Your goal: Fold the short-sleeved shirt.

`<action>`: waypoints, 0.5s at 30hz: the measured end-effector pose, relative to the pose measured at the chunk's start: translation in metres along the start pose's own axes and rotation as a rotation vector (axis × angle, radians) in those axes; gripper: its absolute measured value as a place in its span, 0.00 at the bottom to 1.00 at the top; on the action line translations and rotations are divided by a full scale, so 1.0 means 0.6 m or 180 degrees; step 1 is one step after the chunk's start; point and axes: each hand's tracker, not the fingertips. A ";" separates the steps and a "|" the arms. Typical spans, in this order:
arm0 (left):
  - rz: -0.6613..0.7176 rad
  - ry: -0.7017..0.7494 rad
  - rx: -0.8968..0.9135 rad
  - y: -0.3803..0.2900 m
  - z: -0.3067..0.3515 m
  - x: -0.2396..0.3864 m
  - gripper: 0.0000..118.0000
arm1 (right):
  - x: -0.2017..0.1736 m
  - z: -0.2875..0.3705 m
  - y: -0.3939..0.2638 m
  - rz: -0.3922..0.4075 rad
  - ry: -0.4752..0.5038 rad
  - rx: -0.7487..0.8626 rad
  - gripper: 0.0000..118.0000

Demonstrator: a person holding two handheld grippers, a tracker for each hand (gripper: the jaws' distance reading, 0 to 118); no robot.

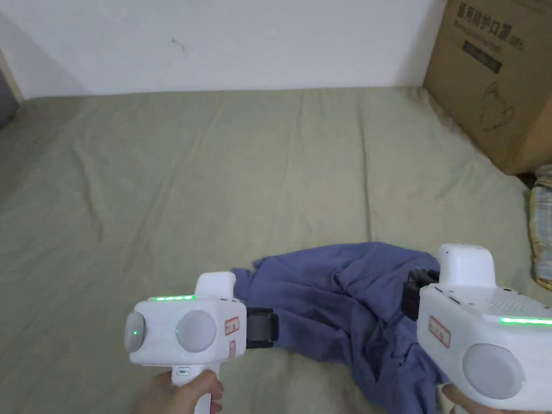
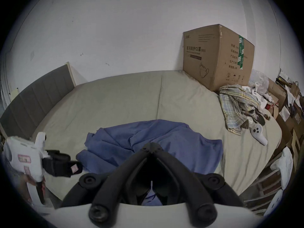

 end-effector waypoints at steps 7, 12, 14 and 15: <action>-0.0197 0.0216 -0.0098 -0.014 -0.071 0.030 0.40 | 0.020 -0.042 -0.001 0.0003 -0.0070 -0.0190 0.00; -0.0196 0.0146 -0.0131 -0.008 -0.048 0.027 0.12 | 0.034 -0.079 0.022 -0.0081 0.0010 -0.0291 0.00; -0.0170 0.0124 -0.0152 -0.002 -0.038 0.030 0.11 | 0.033 -0.096 0.043 -0.0042 0.0118 -0.0289 0.00; -0.0168 0.0105 -0.0125 -0.002 -0.032 0.033 0.11 | 0.031 -0.104 0.054 0.0002 0.0167 -0.0243 0.00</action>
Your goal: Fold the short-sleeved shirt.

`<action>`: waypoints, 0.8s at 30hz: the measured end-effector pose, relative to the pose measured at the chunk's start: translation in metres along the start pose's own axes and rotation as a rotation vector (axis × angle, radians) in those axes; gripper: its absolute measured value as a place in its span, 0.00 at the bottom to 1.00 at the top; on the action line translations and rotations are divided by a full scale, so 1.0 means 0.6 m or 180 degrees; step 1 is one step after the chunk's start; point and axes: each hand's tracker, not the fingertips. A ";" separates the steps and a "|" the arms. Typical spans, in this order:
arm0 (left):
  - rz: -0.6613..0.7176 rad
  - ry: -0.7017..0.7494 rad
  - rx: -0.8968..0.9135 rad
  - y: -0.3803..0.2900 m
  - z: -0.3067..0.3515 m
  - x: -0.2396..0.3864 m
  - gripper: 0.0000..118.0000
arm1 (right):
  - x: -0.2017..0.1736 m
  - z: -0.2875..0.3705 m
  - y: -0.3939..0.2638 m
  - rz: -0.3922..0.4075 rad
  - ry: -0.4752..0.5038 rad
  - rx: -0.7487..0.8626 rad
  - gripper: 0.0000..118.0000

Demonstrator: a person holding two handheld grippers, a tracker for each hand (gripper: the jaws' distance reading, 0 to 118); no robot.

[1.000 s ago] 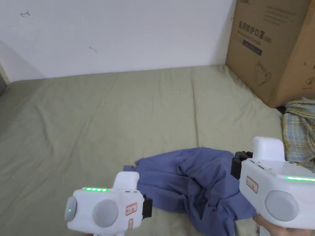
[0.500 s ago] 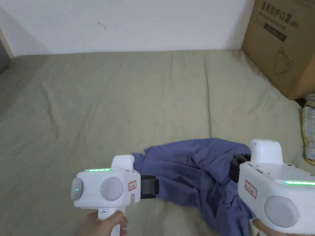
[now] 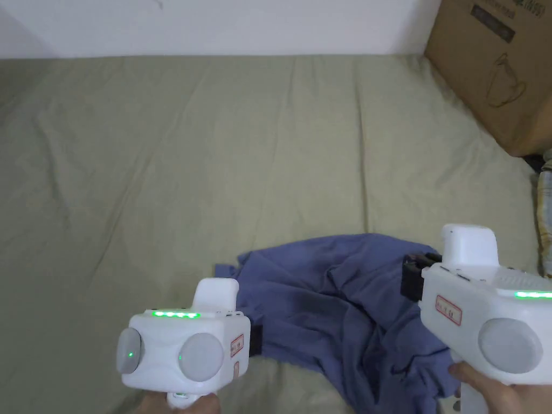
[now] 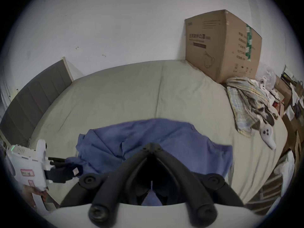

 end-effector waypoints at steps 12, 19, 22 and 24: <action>-0.0154 0.0011 0.0024 -0.004 0.029 0.013 0.11 | -0.040 -0.279 0.117 0.0614 0.0364 -0.1087 0.72; -0.0125 -0.0036 -0.0022 -0.003 0.028 0.007 0.11 | -0.036 -0.342 0.061 0.0599 0.0272 -0.1461 0.70; -0.0126 -0.0032 -0.0015 0.000 0.029 0.009 0.11 | -0.049 -0.335 0.057 0.0771 0.0271 -0.1393 0.52; -0.0133 -0.0007 -0.0010 0.001 0.030 0.013 0.11 | -0.059 -0.329 0.063 0.0777 0.0318 -0.1391 0.10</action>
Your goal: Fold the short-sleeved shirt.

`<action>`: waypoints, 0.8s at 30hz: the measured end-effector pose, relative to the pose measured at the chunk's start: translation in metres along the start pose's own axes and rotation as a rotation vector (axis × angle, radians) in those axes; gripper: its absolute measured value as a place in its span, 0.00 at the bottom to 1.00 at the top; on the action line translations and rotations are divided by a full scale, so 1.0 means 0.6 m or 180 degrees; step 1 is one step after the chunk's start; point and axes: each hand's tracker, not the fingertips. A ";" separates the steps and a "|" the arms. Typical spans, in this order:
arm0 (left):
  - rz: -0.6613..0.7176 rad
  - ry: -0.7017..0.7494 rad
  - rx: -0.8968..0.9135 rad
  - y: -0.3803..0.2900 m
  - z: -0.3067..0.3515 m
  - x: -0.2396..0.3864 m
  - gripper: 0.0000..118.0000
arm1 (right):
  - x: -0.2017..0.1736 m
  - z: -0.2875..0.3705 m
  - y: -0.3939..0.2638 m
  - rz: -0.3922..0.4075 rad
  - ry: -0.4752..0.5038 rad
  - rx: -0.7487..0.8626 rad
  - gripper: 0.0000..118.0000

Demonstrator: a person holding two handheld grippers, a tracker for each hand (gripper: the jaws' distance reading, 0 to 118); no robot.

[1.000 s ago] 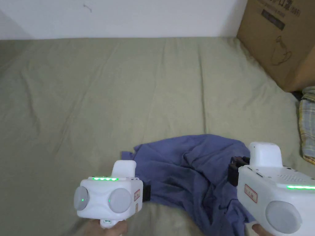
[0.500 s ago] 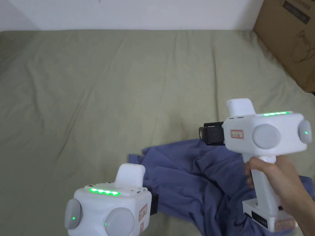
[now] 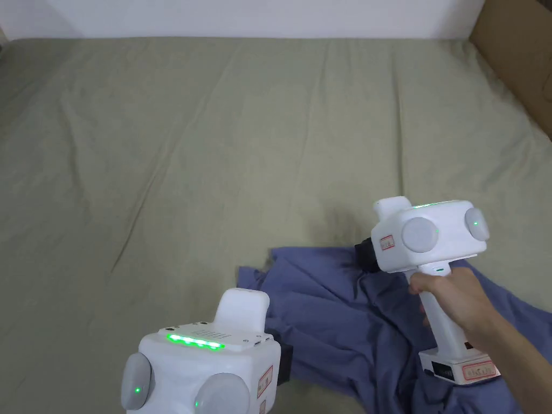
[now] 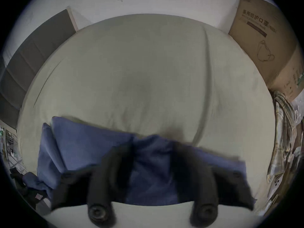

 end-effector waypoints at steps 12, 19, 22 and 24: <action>-0.0015 0.0106 0.0405 0.047 0.109 -0.021 0.11 | 0.029 0.164 0.021 -0.0325 -0.0169 0.0436 0.04; 0.0190 0.0479 0.0943 0.125 0.221 -0.099 0.11 | 0.103 0.360 0.060 -0.0674 -0.0463 0.0945 0.04; 0.0159 0.0686 0.1119 0.168 0.271 -0.133 0.11 | 0.135 0.437 0.070 -0.0755 -0.0650 0.1119 0.04; 0.0129 0.0862 0.1248 0.195 0.309 -0.154 0.11 | 0.158 0.487 0.070 -0.0920 -0.0683 0.1241 0.04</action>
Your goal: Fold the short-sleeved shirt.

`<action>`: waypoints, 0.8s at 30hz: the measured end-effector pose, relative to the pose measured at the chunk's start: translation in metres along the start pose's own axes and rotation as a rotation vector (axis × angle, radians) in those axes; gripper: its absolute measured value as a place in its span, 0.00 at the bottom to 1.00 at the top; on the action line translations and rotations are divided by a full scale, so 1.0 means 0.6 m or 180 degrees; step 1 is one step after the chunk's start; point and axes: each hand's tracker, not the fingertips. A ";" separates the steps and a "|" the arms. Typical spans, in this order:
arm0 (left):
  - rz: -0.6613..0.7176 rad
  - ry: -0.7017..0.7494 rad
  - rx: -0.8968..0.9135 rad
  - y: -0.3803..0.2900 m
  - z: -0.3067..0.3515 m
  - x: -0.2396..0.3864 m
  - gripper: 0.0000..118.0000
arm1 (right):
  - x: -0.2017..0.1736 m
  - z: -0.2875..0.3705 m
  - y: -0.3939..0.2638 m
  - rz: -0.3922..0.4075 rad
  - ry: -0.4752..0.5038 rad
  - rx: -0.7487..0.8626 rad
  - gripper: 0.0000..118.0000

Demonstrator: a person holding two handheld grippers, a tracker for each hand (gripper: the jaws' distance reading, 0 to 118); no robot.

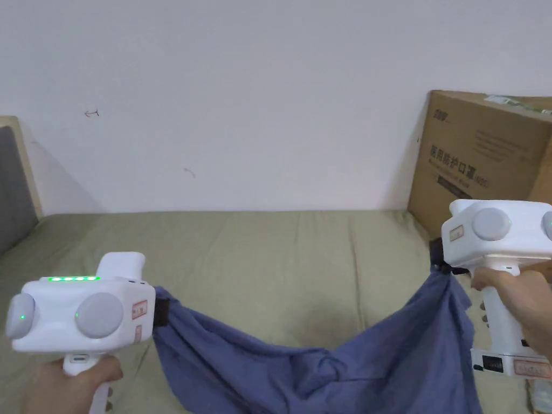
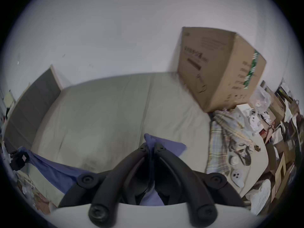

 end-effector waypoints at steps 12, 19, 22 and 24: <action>0.0179 0.0311 0.0496 0.133 0.088 -0.151 0.11 | 0.052 0.117 0.095 -0.0467 -0.0002 0.0486 0.04; 0.0221 0.0415 0.0535 0.169 0.055 -0.180 0.11 | -0.020 0.075 0.137 -0.0243 0.0041 0.0503 0.04; 0.0234 0.0432 0.0525 0.193 0.029 -0.201 0.11 | -0.042 0.049 0.161 -0.0227 0.0062 0.0490 0.04; 0.0232 0.0474 0.0561 0.212 0.016 -0.213 0.11 | -0.050 0.029 0.181 -0.0287 0.0118 0.0495 0.04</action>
